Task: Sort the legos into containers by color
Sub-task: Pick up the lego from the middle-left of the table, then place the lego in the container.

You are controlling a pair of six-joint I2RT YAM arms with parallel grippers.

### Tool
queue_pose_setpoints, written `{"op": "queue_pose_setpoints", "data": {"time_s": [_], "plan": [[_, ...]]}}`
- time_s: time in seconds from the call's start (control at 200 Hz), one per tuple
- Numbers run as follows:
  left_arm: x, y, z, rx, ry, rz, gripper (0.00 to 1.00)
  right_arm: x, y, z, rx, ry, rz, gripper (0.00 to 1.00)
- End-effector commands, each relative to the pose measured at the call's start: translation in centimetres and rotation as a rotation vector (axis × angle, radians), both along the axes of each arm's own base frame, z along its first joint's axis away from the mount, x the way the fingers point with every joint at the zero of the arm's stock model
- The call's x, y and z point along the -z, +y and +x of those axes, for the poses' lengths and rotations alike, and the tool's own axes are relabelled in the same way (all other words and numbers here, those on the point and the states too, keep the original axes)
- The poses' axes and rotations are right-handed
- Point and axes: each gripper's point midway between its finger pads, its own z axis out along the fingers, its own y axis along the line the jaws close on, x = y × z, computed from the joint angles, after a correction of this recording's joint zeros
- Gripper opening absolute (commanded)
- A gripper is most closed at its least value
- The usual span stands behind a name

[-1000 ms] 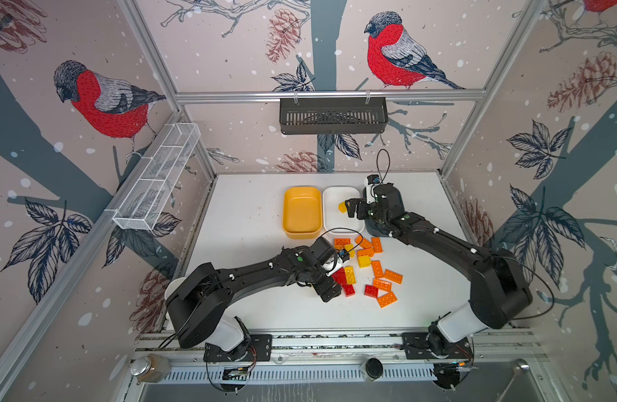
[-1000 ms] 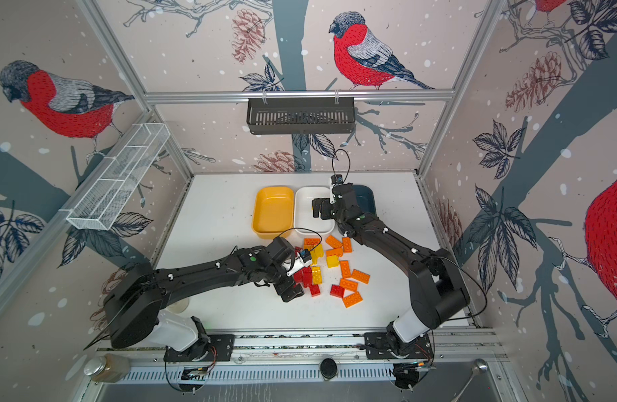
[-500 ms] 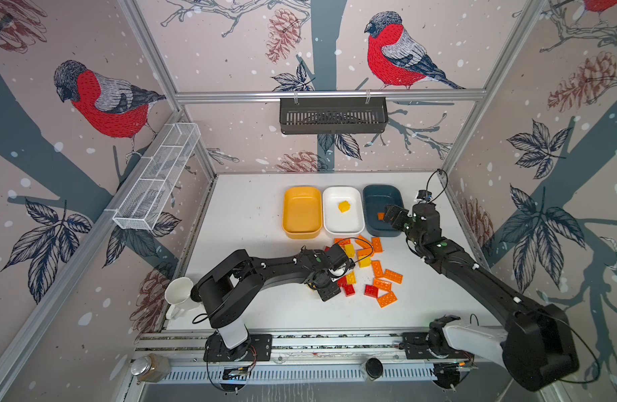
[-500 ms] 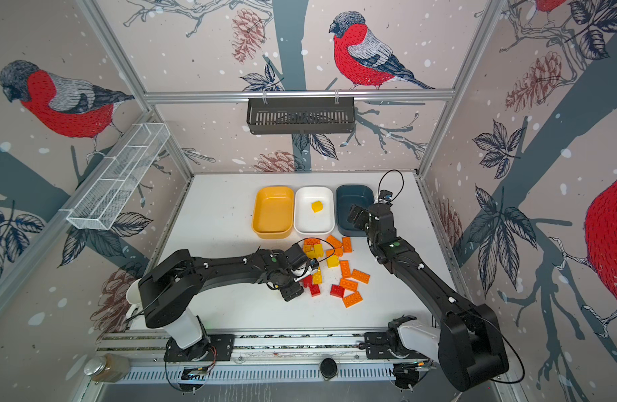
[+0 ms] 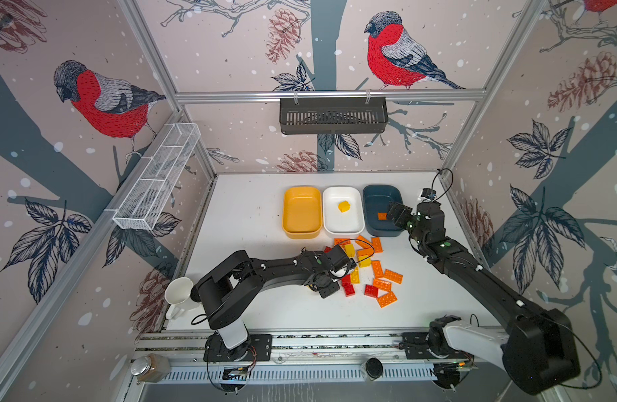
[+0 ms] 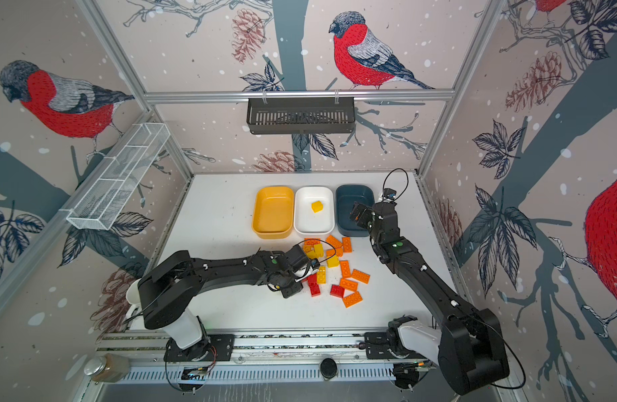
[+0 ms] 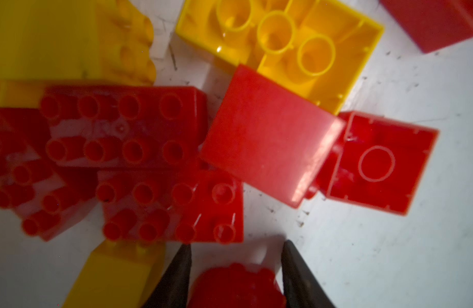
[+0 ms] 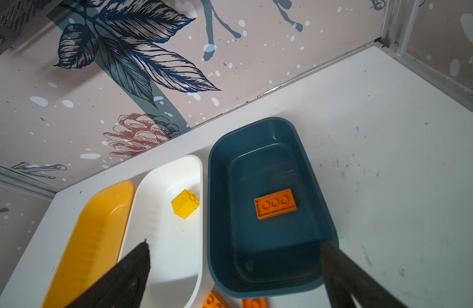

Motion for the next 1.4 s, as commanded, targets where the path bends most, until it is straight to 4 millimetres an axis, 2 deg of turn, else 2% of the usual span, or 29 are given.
{"op": "queue_pose_setpoints", "data": {"time_s": [0.0,0.17,0.42,0.68,0.74,0.82,0.84,1.01,1.046,1.286,1.396], "plan": [[-0.9,0.2,0.5,-0.028,-0.028,-0.010,0.28,-0.2,0.6,0.1,-0.041,-0.008,-0.009,0.99],[-3.2,-0.1,1.1,-0.058,-0.063,-0.086,0.23,-0.3,1.9,0.1,-0.104,-0.016,0.015,0.99],[-8.6,0.6,4.8,-0.206,-0.142,-0.264,0.20,-0.1,2.3,0.4,-0.115,-0.009,0.032,0.99],[-14.8,1.3,10.7,-0.420,-0.307,-0.465,0.20,-0.3,3.7,0.2,-0.174,-0.016,0.023,0.99],[-15.9,1.9,12.5,-0.495,-0.337,-0.511,0.20,-0.2,4.1,0.2,-0.190,-0.011,0.015,0.99],[-16.1,3.3,14.8,-0.599,-0.360,-0.539,0.20,0.0,4.7,0.2,-0.213,0.002,0.002,0.99],[-17.3,3.3,15.7,-0.616,-0.377,-0.571,0.20,0.1,4.8,0.2,-0.218,0.006,-0.003,0.99],[-16.5,5.0,19.7,-0.731,-0.397,-0.596,0.19,0.5,5.6,0.3,-0.235,0.032,-0.023,0.99],[-16.2,5.5,20.5,-0.765,-0.403,-0.591,0.19,1.6,5.9,0.4,-0.238,0.065,-0.033,0.99],[-13.8,8.6,26.1,-0.967,-0.402,-0.569,0.21,3.0,6.6,0.3,-0.258,0.118,-0.047,0.99],[-12.7,9.0,27.8,-1.019,-0.383,-0.527,0.29,3.8,6.3,0.2,-0.243,0.154,-0.062,0.99]]}}
